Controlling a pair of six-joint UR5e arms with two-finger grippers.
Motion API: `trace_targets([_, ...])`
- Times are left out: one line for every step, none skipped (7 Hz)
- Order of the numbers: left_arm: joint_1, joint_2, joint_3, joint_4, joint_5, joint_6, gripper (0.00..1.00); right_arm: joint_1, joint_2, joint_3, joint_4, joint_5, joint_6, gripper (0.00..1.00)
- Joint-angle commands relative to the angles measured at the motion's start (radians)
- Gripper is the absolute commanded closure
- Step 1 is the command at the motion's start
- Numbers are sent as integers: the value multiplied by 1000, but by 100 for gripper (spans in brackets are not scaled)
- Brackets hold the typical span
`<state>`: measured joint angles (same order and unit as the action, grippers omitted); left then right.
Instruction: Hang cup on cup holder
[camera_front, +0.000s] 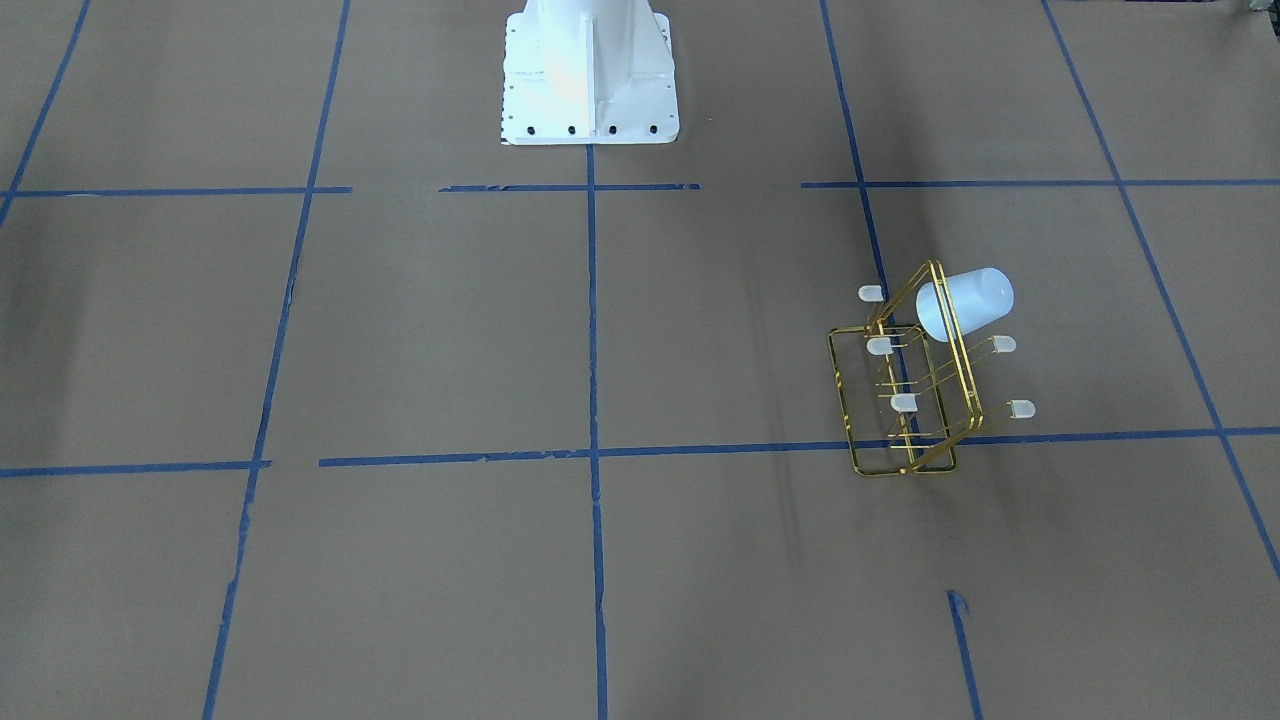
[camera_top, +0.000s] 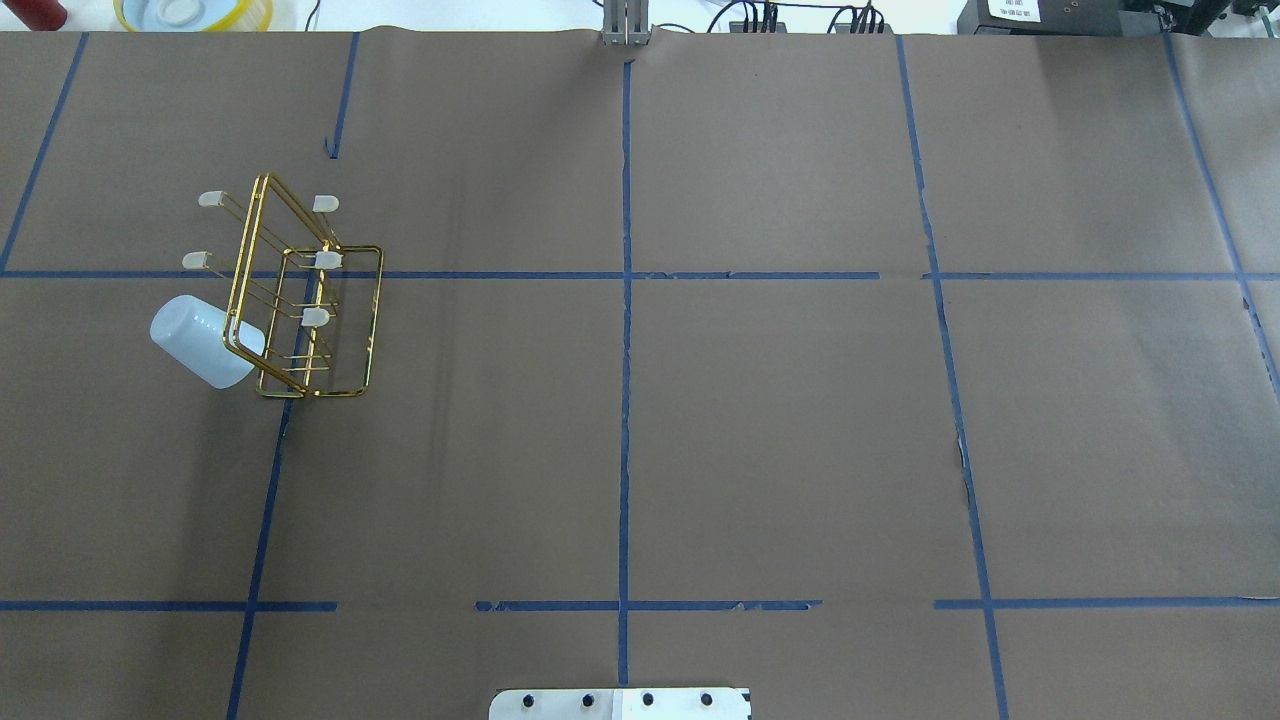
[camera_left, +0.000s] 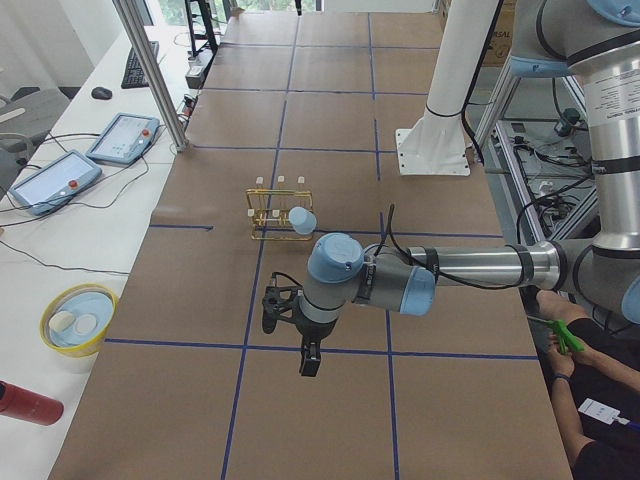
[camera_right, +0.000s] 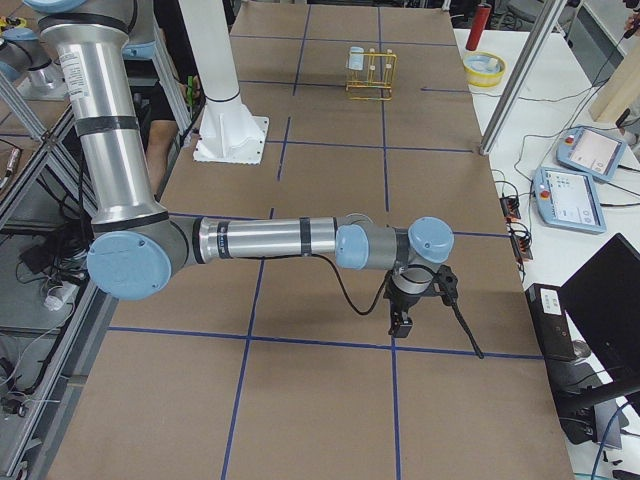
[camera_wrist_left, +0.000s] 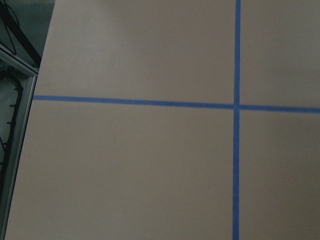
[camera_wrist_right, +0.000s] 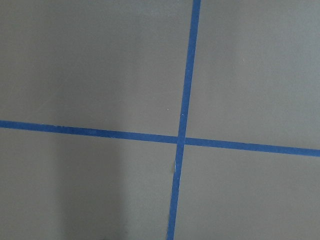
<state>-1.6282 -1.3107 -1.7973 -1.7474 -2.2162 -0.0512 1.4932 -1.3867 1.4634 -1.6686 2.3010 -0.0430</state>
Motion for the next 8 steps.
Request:
trace_targets([10, -4, 6, 140, -60, 181, 0, -1, 0, 0, 0, 0, 0, 0])
trace_targets([23, -4, 1, 141, -133, 183, 0, 1, 0, 0, 1, 0, 0, 0])
trace_targets([25, -2, -4, 141, -196, 183, 0, 1, 0, 0, 0, 0, 0, 0])
trace_targets([31, -2, -19, 141, -204, 182, 0, 1, 0, 0, 0, 0, 0, 0])
trace_targets([60, -2, -37, 141, -198, 172, 0, -1, 0, 0, 1, 0, 0, 0])
trace_targets([62, -2, -50, 160, -191, 154, 0, 1, 0, 0, 1, 0, 0, 0])
trace_targets([60, -4, -80, 179, -162, 124, 0, -1, 0, 0, 0, 0, 0, 0])
trace_targets([60, -13, -88, 178, -119, 102, 0, -1, 0, 0, 0, 0, 0, 0])
